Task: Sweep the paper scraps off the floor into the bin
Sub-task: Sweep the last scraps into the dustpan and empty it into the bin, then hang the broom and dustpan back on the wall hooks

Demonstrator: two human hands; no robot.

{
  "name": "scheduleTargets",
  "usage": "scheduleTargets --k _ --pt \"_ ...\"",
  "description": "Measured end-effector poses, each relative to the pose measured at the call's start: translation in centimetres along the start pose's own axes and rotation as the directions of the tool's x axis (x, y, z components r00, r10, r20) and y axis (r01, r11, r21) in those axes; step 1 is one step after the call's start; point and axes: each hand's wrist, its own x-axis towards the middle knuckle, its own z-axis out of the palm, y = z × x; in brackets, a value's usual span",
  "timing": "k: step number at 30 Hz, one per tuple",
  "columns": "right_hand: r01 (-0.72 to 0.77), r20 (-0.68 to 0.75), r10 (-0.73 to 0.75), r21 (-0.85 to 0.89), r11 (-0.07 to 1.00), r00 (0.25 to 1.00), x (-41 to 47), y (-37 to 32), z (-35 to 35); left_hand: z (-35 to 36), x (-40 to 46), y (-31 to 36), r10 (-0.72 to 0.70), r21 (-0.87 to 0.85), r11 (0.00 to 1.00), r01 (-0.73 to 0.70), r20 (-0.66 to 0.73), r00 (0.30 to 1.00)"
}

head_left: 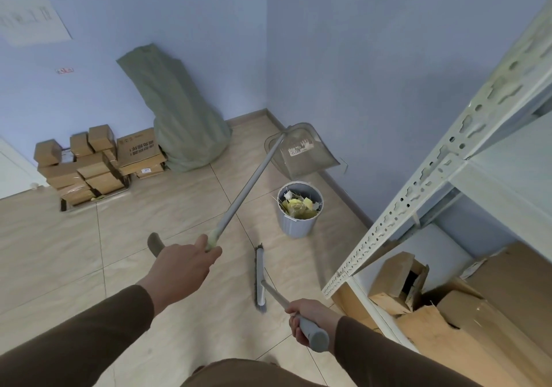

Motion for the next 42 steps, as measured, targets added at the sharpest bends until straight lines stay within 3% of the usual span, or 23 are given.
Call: scheduleTargets --k 5,11,15,19,23,25,29,33,38,42 --pt "-0.003 0.016 0.003 0.007 1.0 1.0 -0.6 -1.3 0.1 -2.6 0.6 -1.2 -0.078 -0.087 0.994 0.073 -0.057 0.995" --pt "0.01 0.05 -0.012 0.041 0.999 0.999 -1.4 -4.8 1.2 -4.8 3.2 -3.7 -0.26 -0.336 0.914 0.226 -0.059 0.964" --pt "0.005 0.083 -0.013 0.092 0.996 0.996 -0.2 -9.3 2.6 -6.4 6.7 -7.4 -0.395 -0.597 0.728 0.337 0.037 0.918" --pt "0.019 0.133 -0.04 0.156 0.988 0.99 2.3 -16.3 5.1 -7.5 11.1 -13.5 -0.457 -0.695 0.587 0.414 0.137 0.879" --pt "0.106 0.173 -0.147 0.227 0.968 0.974 4.0 -25.2 9.3 -7.8 16.5 -21.7 -0.49 -0.83 0.261 0.493 0.326 0.808" --pt "0.144 0.185 -0.202 0.285 0.948 0.962 4.6 -29.7 11.7 -8.1 19.0 -25.8 -0.453 -0.845 0.181 0.504 0.383 0.805" --pt "0.257 0.179 -0.343 0.38 0.888 0.922 4.2 -38.6 16.5 -9.0 24.1 -33.0 -0.336 -0.792 0.323 0.518 0.416 0.845" --pt "0.434 0.186 -0.482 0.247 0.867 0.856 1.3 -47.3 20.0 -11.6 29.6 -39.1 -0.303 -0.703 0.538 0.465 0.354 0.885" --pt "0.573 0.194 -0.608 0.211 0.792 0.77 -3.4 -58.4 21.4 -18.2 37.4 -44.2 -0.121 -0.468 0.859 0.208 0.208 0.971" --pt "0.691 0.156 -0.729 0.235 0.683 0.667 -7.2 -67.7 20.4 -24.4 46.0 -46.7 -0.011 -0.14 0.99 0.016 0.033 0.999"
